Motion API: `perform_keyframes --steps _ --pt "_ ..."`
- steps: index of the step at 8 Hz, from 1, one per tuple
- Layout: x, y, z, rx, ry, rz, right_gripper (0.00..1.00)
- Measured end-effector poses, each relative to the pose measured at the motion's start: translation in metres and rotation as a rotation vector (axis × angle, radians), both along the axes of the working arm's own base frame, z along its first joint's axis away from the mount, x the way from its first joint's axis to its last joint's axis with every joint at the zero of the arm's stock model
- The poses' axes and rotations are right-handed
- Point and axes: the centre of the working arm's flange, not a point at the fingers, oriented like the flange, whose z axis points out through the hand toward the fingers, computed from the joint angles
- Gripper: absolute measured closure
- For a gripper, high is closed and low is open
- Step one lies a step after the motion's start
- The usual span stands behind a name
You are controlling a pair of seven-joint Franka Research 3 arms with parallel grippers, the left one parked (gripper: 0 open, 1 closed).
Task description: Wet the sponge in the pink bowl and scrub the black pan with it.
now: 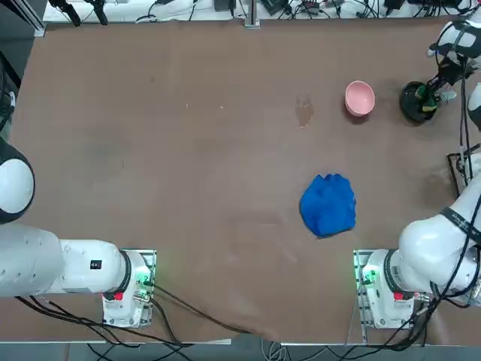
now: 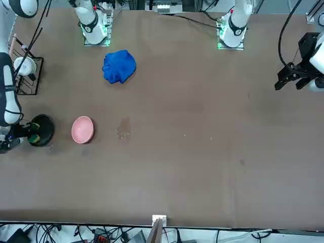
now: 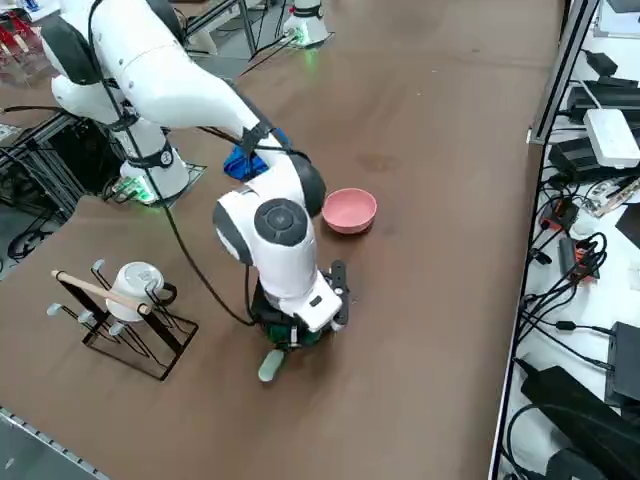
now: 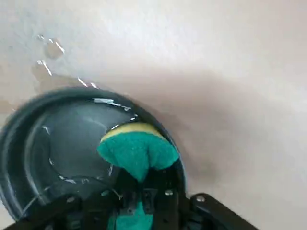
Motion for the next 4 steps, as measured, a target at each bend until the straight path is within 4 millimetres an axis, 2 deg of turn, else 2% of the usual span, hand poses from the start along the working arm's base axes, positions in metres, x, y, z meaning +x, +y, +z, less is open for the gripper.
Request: perform_keyframes --steps 2,4 --pt "0.012 0.036 -0.002 0.010 0.029 0.019 0.92" --pt "0.009 0.050 -0.003 0.040 0.104 0.027 0.92"
